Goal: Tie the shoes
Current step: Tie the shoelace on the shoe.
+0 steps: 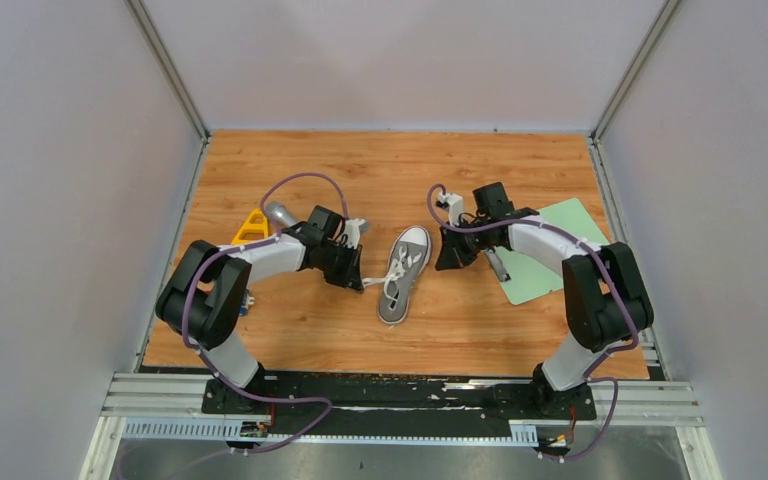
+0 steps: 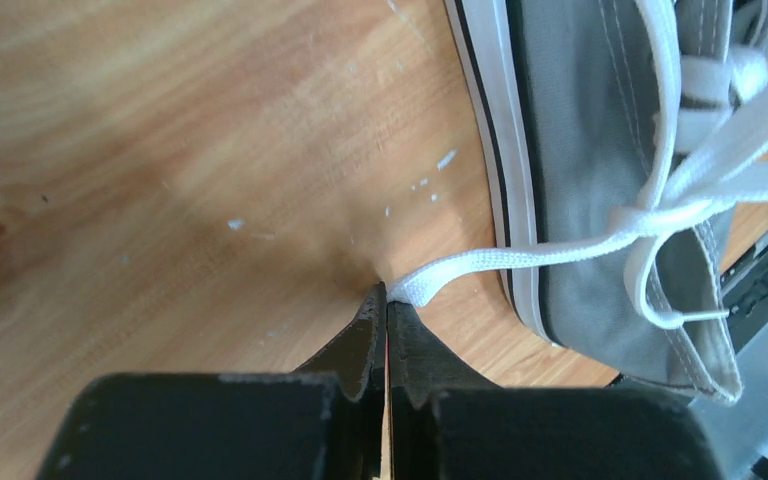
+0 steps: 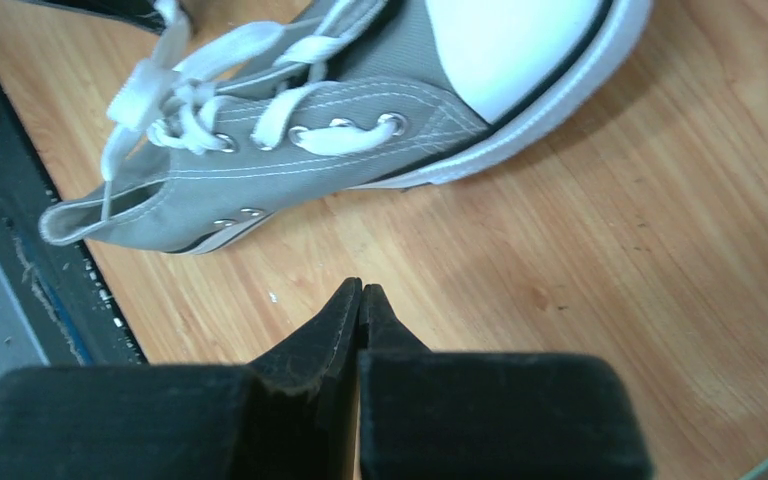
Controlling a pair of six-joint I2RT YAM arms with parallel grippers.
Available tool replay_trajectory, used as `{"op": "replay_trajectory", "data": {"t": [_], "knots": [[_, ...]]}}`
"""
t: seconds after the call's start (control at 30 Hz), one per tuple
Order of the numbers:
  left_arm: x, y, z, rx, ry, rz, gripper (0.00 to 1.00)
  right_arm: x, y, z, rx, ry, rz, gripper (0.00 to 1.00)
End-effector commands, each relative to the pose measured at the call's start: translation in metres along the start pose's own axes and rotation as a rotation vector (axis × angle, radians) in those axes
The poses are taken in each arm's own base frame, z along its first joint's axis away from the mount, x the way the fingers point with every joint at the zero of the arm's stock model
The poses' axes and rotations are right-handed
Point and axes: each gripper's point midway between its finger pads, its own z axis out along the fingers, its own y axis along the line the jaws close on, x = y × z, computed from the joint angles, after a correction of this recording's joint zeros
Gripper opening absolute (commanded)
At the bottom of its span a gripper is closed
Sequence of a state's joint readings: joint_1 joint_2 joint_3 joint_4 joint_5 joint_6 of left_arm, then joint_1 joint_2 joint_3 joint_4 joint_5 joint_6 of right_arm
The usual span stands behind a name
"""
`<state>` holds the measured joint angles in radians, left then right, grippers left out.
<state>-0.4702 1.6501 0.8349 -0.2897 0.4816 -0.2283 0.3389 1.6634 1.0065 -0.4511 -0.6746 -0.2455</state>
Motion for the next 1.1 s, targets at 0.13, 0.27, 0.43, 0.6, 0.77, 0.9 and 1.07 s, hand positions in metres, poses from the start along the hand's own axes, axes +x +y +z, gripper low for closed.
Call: {"op": "replay_trajectory", "data": {"t": [0.13,0.27,0.43,0.6,0.77,0.9,1.07], "knots": [[-0.032,-0.028,-0.004,0.142,-0.097,0.032,0.0,-0.043,0.065,-0.017,-0.305,-0.12,-0.028,0.3],[-0.035,-0.039,-0.012,0.19,-0.129,0.051,0.0,-0.046,0.085,-0.011,-0.429,-0.089,0.041,0.45],[-0.036,-0.044,-0.015,0.21,-0.136,0.071,0.0,-0.047,0.09,0.008,-0.454,-0.031,0.106,0.53],[-0.037,-0.047,-0.019,0.219,-0.153,0.083,0.0,-0.05,0.078,0.025,-0.399,-0.004,0.134,0.53],[-0.038,-0.049,-0.021,0.227,-0.164,0.091,0.0,-0.055,0.073,0.032,-0.38,0.005,0.177,0.52],[-0.038,-0.049,-0.021,0.228,-0.166,0.092,0.0,-0.054,0.061,0.041,-0.312,0.016,0.204,0.53],[-0.039,-0.05,-0.022,0.233,-0.168,0.094,0.0,-0.056,0.062,0.045,-0.324,0.021,0.211,0.51]]}}
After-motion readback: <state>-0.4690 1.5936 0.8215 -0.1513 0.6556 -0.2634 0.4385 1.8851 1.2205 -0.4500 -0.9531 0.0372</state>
